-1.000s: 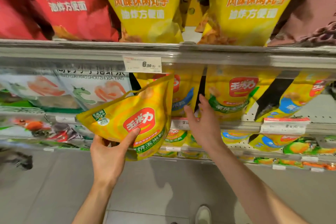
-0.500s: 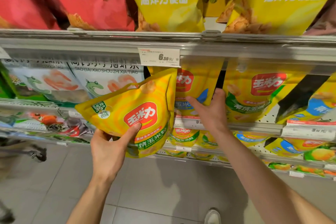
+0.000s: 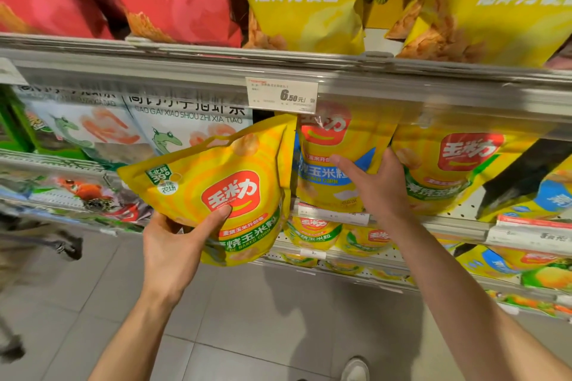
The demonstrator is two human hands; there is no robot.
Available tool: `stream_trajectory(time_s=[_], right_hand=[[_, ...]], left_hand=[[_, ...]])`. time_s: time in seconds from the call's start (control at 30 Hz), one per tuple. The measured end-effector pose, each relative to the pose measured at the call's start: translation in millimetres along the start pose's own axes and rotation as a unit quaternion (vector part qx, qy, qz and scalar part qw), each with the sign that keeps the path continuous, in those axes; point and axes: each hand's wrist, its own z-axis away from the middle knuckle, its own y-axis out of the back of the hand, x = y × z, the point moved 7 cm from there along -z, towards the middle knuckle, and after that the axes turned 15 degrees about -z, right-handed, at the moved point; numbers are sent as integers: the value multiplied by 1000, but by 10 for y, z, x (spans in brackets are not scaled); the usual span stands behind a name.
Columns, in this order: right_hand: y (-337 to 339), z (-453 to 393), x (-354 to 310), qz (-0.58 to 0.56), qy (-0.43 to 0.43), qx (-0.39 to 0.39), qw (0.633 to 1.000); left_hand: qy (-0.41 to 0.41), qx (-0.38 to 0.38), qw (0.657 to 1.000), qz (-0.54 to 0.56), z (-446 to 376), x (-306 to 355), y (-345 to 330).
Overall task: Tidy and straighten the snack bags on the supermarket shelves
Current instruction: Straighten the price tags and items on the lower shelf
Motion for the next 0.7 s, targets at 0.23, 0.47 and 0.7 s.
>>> stream_trajectory(time_s=[0.23,0.47,0.7], right_hand=[[17,134,22,-3,3,-32,999],[98,263,53,37,6,-64,997],[278,511,258,92,-48,-99,990]], left_hand=[[13,-1,1000,-14,34,-35,128],[13,-14,1000,-10,116,-48,229],[9,-25,999,-22,199,-115,304]])
